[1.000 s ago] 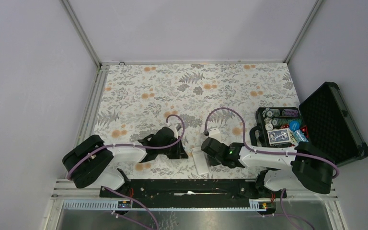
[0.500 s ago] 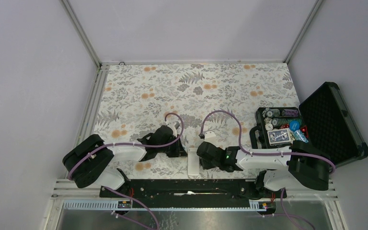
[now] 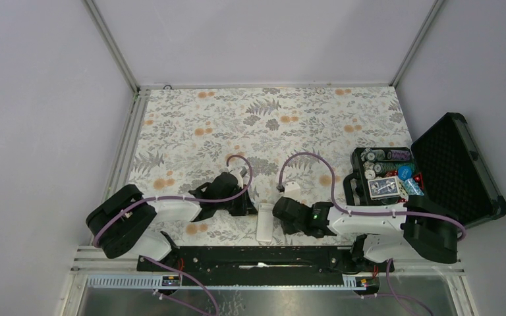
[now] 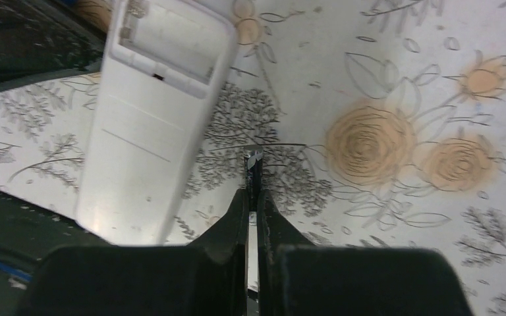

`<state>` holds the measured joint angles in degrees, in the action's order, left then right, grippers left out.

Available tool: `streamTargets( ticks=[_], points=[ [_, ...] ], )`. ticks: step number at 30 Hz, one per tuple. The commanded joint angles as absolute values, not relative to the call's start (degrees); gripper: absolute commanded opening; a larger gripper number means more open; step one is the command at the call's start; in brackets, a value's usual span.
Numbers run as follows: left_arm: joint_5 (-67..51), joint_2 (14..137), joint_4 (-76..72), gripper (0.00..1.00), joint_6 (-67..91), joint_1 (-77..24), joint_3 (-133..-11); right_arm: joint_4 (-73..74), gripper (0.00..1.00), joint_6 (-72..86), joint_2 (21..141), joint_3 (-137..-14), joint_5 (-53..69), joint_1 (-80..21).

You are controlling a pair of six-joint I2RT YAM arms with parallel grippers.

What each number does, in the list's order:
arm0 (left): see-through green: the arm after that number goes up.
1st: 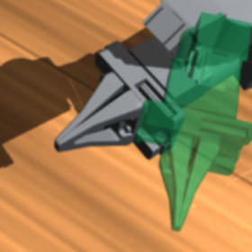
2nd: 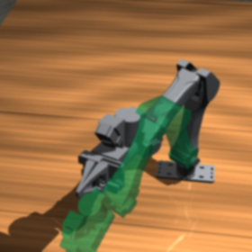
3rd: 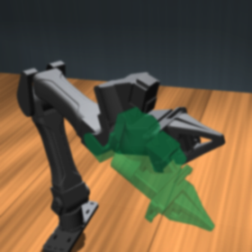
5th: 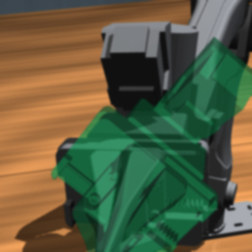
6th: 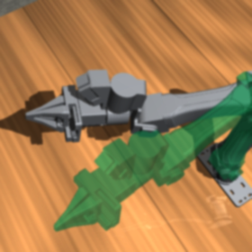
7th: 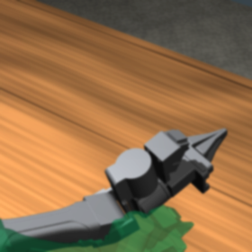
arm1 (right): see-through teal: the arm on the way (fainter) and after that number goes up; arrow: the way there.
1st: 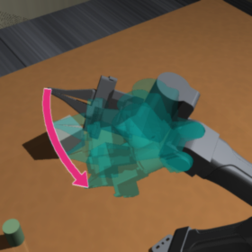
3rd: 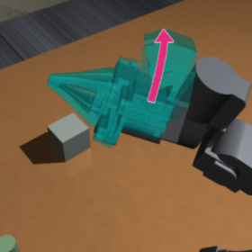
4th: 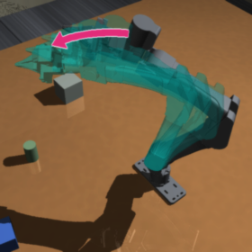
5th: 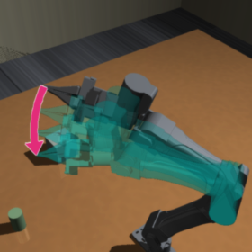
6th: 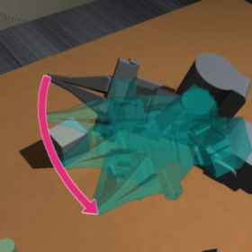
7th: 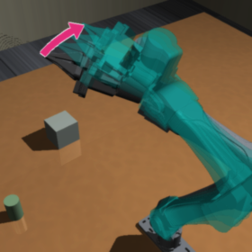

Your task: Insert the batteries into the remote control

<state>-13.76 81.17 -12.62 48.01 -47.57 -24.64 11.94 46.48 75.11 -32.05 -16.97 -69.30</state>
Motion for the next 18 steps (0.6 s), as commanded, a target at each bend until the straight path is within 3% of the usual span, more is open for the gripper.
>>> streamTargets(
  ticks=[1,18],
  points=[
    [-12.8,79.9,-14.3,0.04,47.0,-47.2,-25.1,19.0,0.0,44.7,72.1,-34.5,-23.5,-69.8],
    [-9.9,67.8,-7.4,0.26,46.1,-46.7,-22.6,21.5,0.0,15.0,72.1,-46.4,-22.0,-68.1]
  ],
)
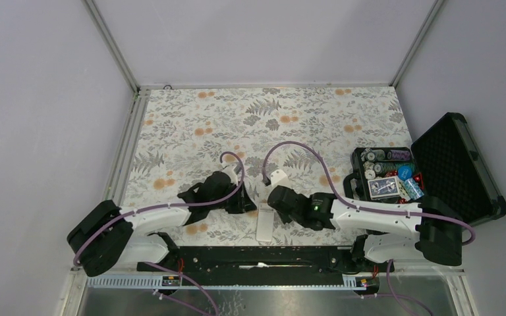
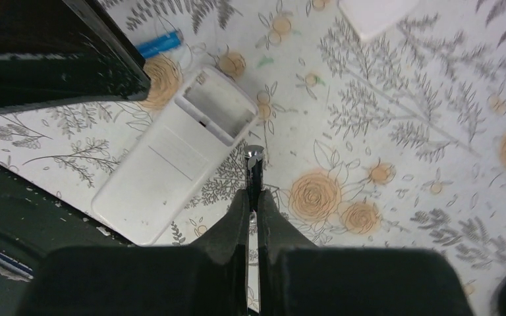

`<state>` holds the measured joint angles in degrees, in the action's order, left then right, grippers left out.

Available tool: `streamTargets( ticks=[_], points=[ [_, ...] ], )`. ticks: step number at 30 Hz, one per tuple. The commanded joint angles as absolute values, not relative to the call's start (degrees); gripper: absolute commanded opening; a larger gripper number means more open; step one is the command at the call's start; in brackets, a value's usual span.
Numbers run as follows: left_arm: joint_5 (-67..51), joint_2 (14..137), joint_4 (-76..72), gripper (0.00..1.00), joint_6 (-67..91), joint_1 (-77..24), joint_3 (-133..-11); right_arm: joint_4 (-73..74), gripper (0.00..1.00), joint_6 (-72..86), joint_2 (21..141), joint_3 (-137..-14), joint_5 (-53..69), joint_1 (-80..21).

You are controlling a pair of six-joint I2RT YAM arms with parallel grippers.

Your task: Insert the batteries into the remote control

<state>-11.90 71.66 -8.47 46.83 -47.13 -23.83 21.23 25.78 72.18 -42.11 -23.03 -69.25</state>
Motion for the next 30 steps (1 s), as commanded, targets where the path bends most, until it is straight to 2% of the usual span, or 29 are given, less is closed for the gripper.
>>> streamTargets(
  ticks=[1,10,22,30],
  points=[
    [-9.4,66.9,-7.0,0.28,46.1,-46.6,-22.3,21.3,0.0,13.0,72.4,-47.0,-20.6,-67.4],
    [-5.1,56.2,-1.6,0.42,46.0,-46.0,-19.3,19.8,0.0,-5.5,76.3,-50.2,-7.9,-65.5],
    [-0.5,41.0,5.7,0.57,46.9,-45.1,-14.7,19.9,0.0,-15.9,81.9,-52.6,-4.3,-63.7],
    [-0.2,37.1,7.5,0.63,46.6,-44.7,-14.0,20.7,0.0,-17.9,88.7,-55.5,-7.1,-63.6]
  ],
)
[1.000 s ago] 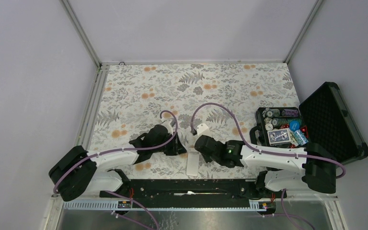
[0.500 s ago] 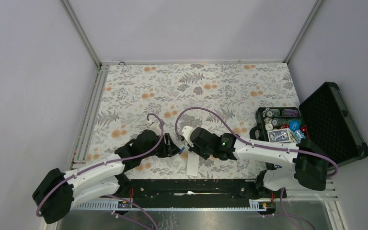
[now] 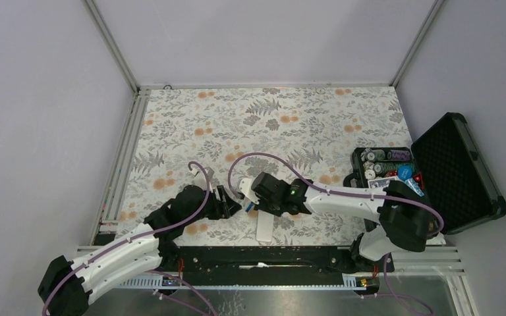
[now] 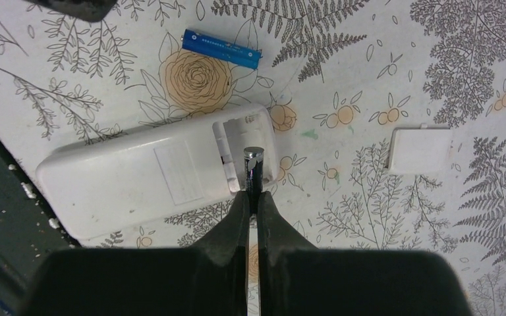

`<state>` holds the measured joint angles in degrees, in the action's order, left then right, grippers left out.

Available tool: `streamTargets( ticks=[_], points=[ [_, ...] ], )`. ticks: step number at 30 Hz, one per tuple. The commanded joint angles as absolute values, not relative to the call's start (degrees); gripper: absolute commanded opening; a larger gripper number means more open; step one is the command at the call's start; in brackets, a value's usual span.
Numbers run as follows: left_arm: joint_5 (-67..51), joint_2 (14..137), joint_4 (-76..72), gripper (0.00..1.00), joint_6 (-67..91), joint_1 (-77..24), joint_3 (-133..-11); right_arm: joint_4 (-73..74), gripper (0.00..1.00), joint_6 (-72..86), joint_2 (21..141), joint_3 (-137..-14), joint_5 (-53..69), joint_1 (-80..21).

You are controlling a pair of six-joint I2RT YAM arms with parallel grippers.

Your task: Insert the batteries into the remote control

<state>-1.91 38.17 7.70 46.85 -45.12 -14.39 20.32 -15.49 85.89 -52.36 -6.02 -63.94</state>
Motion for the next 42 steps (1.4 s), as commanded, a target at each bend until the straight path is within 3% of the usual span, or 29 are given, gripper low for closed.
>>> streamTargets(
  ticks=[1,42],
  points=[
    [-0.3,37.2,7.6,0.63,46.5,-44.6,-14.1,21.3,0.0,-18.0,89.7,-56.1,-7.5,-63.5],
    [-1.4,40.2,5.1,0.66,45.1,-43.1,-13.4,23.8,0.05,-17.1,95.2,-58.5,-7.3,-63.1]
  ],
)
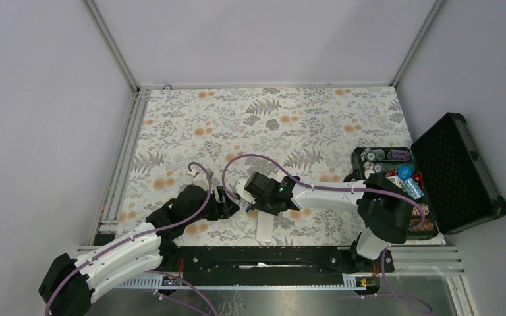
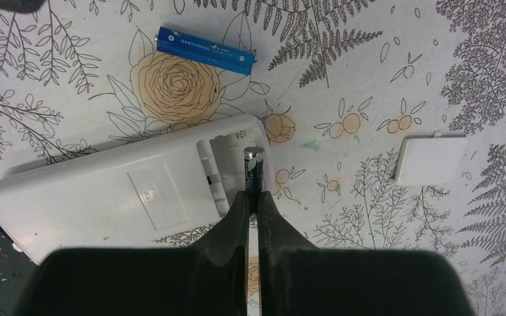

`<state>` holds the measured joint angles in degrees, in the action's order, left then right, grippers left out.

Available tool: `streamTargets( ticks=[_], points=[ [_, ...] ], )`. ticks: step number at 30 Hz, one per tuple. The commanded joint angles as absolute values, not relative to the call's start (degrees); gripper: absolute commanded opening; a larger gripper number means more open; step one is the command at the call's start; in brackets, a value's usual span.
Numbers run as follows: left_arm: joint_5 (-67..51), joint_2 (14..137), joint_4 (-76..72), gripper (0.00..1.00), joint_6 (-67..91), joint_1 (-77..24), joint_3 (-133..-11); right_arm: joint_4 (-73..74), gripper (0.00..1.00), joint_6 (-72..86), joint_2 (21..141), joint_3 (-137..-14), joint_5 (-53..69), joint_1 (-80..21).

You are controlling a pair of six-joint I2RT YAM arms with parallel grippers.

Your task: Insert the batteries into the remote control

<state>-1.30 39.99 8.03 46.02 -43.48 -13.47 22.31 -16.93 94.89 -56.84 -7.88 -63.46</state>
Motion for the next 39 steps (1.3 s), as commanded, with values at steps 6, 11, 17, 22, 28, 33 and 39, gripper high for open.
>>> streamTargets(
  ticks=[6,11,17,22,28,33,39],
  points=[
    [-1.6,40.5,4.9,0.66,45.1,-42.9,-13.3,23.8,0.06,-17.0,95.2,-58.2,-6.6,-63.1],
    [-1.7,40.5,4.8,0.66,45.2,-42.8,-13.2,23.8,0.08,-16.6,95.8,-58.7,-6.4,-63.1],
    [-2.1,41.2,4.0,0.66,45.4,-42.8,-13.2,23.7,0.12,-16.3,97.2,-59.8,-6.6,-63.2],
    [-2.4,41.6,3.6,0.66,45.4,-42.8,-13.0,23.7,0.14,-16.0,98.0,-60.5,-7.2,-63.1],
    [-2.4,41.2,3.8,0.66,45.3,-42.6,-12.9,23.7,0.18,-15.6,98.3,-60.9,-7.4,-63.1],
    [-2.5,41.0,3.7,0.66,45.3,-42.5,-12.7,23.7,0.21,-15.2,98.5,-61.3,-7.5,-63.1],
    [-2.7,40.9,3.7,0.66,45.2,-42.3,-12.7,23.8,0.25,-15.0,98.6,-62.0,-7.6,-63.1]
  ],
)
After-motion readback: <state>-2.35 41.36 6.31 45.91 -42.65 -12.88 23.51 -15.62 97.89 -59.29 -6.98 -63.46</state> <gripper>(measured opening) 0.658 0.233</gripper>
